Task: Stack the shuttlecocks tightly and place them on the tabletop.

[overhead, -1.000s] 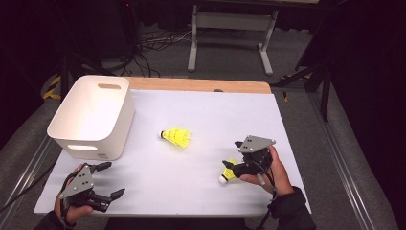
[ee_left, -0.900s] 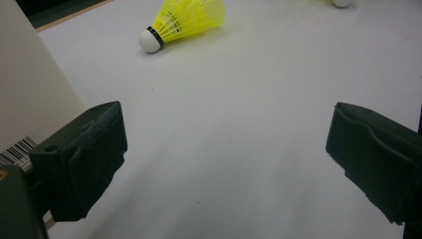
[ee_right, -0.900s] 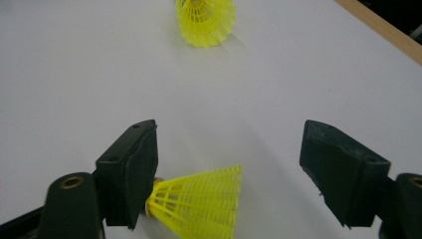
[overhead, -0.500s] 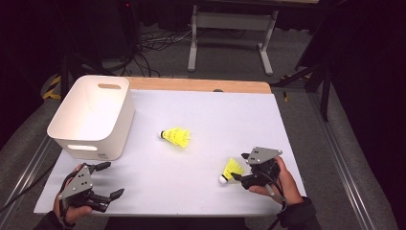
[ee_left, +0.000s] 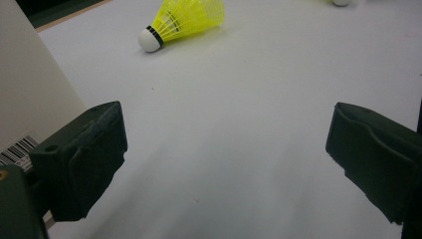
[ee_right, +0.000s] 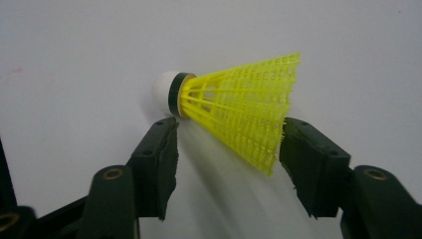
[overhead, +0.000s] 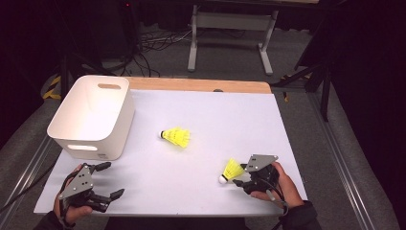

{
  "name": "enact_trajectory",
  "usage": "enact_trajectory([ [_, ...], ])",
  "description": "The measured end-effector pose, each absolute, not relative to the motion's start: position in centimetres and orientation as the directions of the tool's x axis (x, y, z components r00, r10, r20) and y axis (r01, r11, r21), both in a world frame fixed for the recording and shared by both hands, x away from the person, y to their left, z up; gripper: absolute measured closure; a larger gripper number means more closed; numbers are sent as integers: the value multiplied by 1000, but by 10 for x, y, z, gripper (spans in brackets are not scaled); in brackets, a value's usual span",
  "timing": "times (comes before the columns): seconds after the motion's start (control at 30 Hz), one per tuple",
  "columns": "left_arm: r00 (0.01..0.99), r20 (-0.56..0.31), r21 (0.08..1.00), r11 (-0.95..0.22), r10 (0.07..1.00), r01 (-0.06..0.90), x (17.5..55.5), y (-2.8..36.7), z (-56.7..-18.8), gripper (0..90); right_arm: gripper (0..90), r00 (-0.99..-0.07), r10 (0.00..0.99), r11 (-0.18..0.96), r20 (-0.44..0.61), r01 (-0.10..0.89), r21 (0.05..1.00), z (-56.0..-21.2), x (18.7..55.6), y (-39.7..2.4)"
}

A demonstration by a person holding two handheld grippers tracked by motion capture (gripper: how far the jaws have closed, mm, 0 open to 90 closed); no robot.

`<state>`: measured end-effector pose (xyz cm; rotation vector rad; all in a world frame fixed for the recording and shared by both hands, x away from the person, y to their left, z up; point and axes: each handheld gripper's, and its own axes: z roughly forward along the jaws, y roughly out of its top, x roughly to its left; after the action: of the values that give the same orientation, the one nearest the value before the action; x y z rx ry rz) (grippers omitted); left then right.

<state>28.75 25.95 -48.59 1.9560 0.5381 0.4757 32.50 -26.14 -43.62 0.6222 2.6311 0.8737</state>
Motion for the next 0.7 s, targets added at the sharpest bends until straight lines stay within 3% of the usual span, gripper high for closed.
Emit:
enact_trajectory([
  [0.17, 824, 92, 904, -393, 560, 166, 288, 259, -487, 35, 541, -875, 462, 738, -143, 290, 609, -439, 326, -260],
  [0.53, 824, 93, 902, -397, 559, 167, 289, 259, -487, 36, 859, -901, 409, 755, -142, 247, 607, -438, 324, -264],
  [0.7, 824, 93, 902, -397, 559, 167, 289, 259, -487, 36, 890, -909, 391, 762, -146, 231, 604, -437, 322, -262],
])
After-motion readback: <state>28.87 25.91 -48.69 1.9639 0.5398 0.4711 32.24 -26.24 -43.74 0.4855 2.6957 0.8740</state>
